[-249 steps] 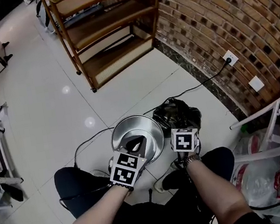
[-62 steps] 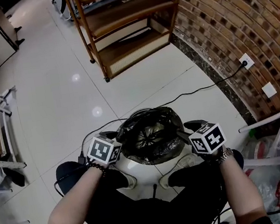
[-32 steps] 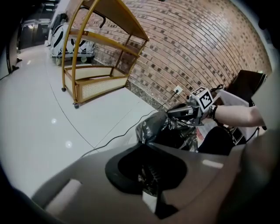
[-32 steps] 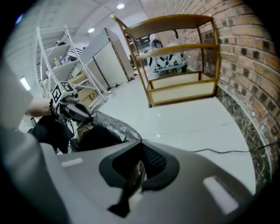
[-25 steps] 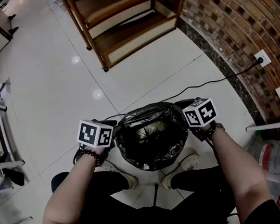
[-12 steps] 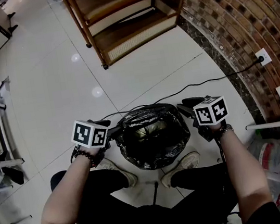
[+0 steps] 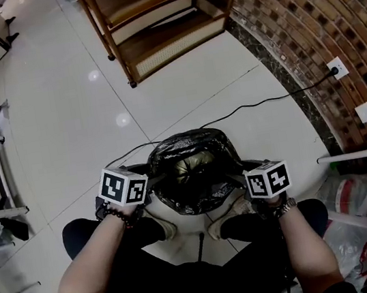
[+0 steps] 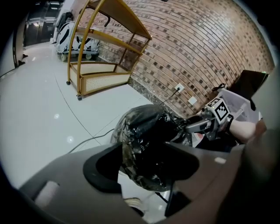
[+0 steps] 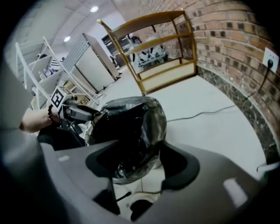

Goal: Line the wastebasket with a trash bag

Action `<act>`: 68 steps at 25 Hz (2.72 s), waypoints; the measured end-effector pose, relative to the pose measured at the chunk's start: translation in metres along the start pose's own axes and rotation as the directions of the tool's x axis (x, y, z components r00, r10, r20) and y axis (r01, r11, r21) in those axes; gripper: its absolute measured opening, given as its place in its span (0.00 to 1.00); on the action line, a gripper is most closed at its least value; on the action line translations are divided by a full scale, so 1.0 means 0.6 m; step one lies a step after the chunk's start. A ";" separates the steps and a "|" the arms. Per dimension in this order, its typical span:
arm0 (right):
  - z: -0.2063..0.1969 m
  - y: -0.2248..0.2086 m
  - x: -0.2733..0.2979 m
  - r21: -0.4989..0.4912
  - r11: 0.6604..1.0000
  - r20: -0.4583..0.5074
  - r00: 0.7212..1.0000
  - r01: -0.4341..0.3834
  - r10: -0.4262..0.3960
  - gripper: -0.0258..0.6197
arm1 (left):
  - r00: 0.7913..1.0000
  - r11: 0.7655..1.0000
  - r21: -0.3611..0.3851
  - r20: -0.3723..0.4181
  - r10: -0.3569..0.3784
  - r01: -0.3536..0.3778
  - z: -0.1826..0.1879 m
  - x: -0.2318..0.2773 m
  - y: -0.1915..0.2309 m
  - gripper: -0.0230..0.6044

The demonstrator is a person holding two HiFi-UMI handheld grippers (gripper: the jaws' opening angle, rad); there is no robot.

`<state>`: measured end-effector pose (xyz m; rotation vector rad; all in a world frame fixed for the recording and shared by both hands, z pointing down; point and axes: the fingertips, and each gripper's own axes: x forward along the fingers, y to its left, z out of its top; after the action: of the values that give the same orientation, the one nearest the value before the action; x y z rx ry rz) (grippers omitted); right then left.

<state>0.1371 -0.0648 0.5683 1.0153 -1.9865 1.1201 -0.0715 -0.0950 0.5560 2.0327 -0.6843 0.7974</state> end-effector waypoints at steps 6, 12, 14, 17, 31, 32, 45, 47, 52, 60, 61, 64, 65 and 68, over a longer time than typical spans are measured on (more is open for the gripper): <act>-0.031 0.002 0.036 0.100 0.995 0.023 0.999 0.027 -0.030 0.45 | 0.999 1.000 0.023 -0.052 0.011 -0.010 -0.036 0.042 -0.007 0.46; -0.028 -0.007 0.051 0.106 0.991 0.057 0.995 0.081 -0.087 0.45 | 0.998 0.999 0.028 -0.052 0.023 -0.021 -0.042 0.061 0.012 0.46; -0.029 -0.010 0.058 0.092 0.991 0.059 0.993 0.100 -0.106 0.45 | 0.999 0.999 0.037 -0.043 0.028 -0.027 -0.039 0.067 0.020 0.46; -0.032 -0.013 0.066 0.072 0.990 0.063 0.990 0.118 -0.123 0.45 | 0.999 0.999 0.028 -0.025 0.035 -0.034 -0.033 0.068 0.033 0.46; 0.124 0.023 -0.025 -0.446 0.877 0.165 0.979 0.180 -0.117 0.48 | 0.984 0.974 0.157 0.095 0.151 -0.164 0.044 -0.040 0.034 0.53; 0.134 0.034 -0.010 -0.516 0.840 0.147 0.983 0.168 -0.107 0.48 | 0.982 0.963 0.202 0.097 0.163 -0.180 0.051 -0.043 0.028 0.53; 0.133 0.060 0.138 -0.856 0.516 -0.106 0.989 -0.039 -0.101 0.48 | 0.971 0.784 0.620 -0.166 0.172 -0.033 0.033 0.105 -0.011 0.53; 0.133 0.058 0.144 -0.854 0.518 -0.107 0.989 -0.042 -0.097 0.48 | 0.972 0.779 0.626 -0.158 0.175 -0.038 0.042 0.109 -0.008 0.53; 0.138 0.054 0.157 -0.849 0.527 -0.092 0.992 -0.030 -0.091 0.46 | 0.974 0.824 0.566 -0.176 0.145 -0.021 0.029 0.132 0.010 0.48; 0.153 0.034 0.167 -0.825 0.564 -0.041 0.993 0.027 -0.107 0.28 | 0.982 0.859 0.510 -0.137 0.134 -0.046 0.038 0.137 0.032 0.28; 0.152 0.030 0.168 -0.822 0.568 -0.043 0.993 0.028 -0.110 0.27 | 0.982 0.861 0.506 -0.135 0.135 -0.049 0.039 0.138 0.036 0.25; 0.150 0.023 0.172 -0.818 0.574 -0.040 0.992 0.034 -0.117 0.27 | 0.982 0.863 0.501 -0.129 0.139 -0.057 0.040 0.141 0.042 0.20; 0.150 0.020 0.172 -0.816 0.577 -0.036 0.992 0.039 -0.118 0.25 | 0.982 0.866 0.497 -0.129 0.138 -0.057 0.040 0.142 0.043 0.19; 0.154 0.015 0.174 -0.809 0.586 -0.019 0.993 0.055 -0.120 0.22 | 0.982 0.873 0.484 -0.128 0.137 -0.059 0.038 0.146 0.045 0.18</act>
<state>0.0632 -0.1762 0.6084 0.5352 -2.0117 0.0854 -0.0268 -0.1434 0.6238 2.3503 -0.5373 1.2775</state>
